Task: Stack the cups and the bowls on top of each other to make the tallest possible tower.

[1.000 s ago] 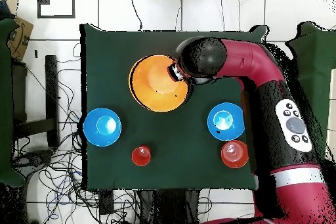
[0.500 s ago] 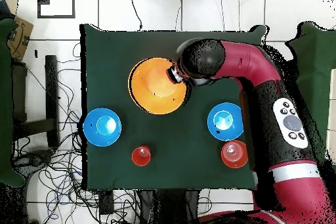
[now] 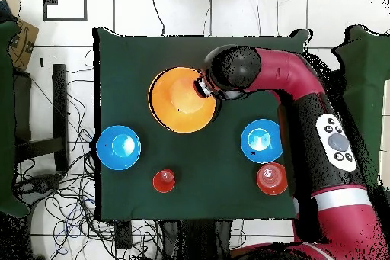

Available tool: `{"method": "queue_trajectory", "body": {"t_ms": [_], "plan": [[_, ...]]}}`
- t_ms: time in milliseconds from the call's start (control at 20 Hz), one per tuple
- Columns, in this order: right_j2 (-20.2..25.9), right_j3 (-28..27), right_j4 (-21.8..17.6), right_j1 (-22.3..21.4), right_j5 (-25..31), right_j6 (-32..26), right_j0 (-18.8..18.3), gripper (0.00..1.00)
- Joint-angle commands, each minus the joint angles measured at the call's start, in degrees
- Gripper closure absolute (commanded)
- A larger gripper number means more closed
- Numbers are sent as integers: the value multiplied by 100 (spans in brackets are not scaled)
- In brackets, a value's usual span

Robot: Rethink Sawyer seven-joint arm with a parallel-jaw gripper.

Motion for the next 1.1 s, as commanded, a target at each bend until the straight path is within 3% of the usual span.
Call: {"method": "queue_trajectory", "body": {"t_ms": [50,1100], "plan": [[-185,101,-131,138,574,-54,49,100],[-236,-535,-314,608,953,-10,314,100]]}}
